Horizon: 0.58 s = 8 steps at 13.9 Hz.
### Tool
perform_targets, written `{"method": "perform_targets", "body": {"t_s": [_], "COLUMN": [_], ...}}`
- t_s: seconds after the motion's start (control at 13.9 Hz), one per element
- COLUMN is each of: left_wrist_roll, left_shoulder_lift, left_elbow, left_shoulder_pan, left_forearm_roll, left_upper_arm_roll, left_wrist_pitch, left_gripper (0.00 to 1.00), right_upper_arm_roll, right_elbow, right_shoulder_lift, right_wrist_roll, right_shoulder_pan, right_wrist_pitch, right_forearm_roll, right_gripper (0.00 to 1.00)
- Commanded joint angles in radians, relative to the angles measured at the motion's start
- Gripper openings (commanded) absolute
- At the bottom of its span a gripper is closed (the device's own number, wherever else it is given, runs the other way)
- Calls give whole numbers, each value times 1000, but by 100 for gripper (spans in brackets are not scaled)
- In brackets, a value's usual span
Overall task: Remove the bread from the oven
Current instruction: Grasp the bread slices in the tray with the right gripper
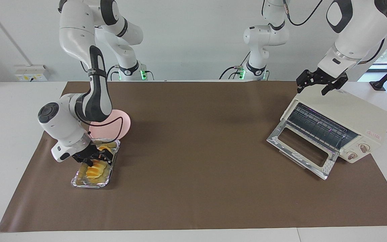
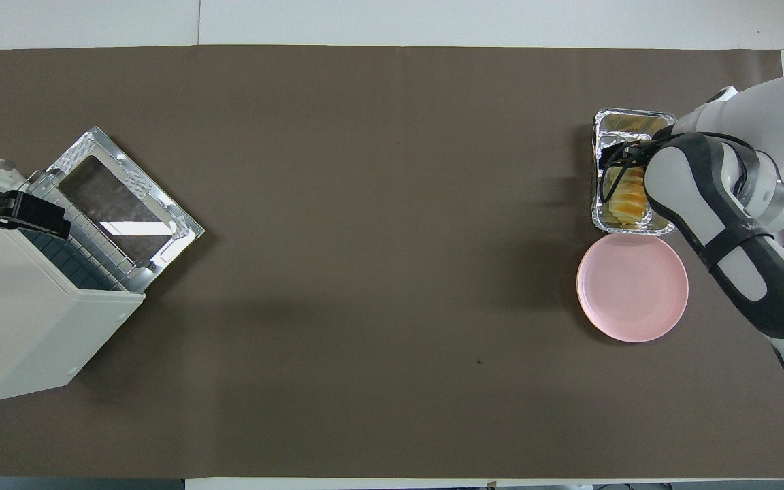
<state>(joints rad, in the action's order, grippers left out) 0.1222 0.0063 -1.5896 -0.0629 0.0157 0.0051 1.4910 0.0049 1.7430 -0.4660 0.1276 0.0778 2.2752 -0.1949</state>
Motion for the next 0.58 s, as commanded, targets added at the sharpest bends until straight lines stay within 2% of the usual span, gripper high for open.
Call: {"method": "perform_targets", "body": {"t_s": [0.0,0.22,0.29,0.5], "left_wrist_roll": [14,14,14,14], "left_shoulder_lift": [-26,-26,-26,-26], "left_elbow": [-30,-29,-29,-29], "left_shoulder_pan": [14,14,14,14], "left_forearm_roll": [-7,-7,-7,-7], "left_upper_arm_roll": [-11,-11,-11,-11], "left_wrist_pitch": [17,17,17,17], "left_gripper": [100,100,100,100], "right_upper_arm_roll": [10,10,10,9], "right_elbow": [46,41,35,-22], "right_shoulder_lift": [20,21,20,23], "right_wrist_roll": [4,3,1,-3], "right_shoulder_pan": [13,8,5,4], "right_wrist_pitch": [26,12,6,-72], "right_forearm_roll": [18,18,20,20], "right_gripper": [62,9,0,0]}}
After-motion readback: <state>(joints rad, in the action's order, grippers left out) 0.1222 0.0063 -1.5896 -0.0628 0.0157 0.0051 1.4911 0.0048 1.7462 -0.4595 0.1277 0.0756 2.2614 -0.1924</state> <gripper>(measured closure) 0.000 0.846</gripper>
